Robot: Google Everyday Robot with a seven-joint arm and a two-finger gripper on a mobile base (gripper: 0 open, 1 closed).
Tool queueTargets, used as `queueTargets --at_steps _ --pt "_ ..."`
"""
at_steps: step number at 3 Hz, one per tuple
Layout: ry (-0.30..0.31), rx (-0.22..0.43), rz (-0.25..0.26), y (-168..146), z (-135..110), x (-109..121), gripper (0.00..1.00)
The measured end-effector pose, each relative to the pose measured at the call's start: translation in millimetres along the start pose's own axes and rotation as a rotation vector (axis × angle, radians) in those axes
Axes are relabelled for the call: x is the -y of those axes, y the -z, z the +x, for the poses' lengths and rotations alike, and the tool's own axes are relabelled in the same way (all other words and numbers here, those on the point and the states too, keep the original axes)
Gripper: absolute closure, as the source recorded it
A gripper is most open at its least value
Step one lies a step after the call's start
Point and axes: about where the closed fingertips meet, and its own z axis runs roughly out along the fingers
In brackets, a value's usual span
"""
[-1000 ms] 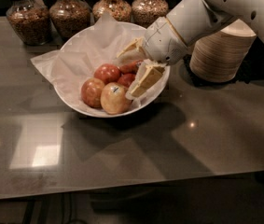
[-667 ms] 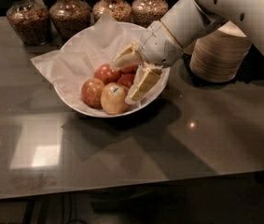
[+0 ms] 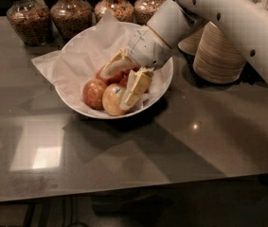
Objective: Pick apple from white bowl
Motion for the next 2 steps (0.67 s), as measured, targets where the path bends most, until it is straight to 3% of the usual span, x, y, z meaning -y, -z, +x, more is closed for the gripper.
queueTargets --at_steps 2 --pt "0.008 -0.010 -0.083 -13.6 0.6 -1.0 0.34"
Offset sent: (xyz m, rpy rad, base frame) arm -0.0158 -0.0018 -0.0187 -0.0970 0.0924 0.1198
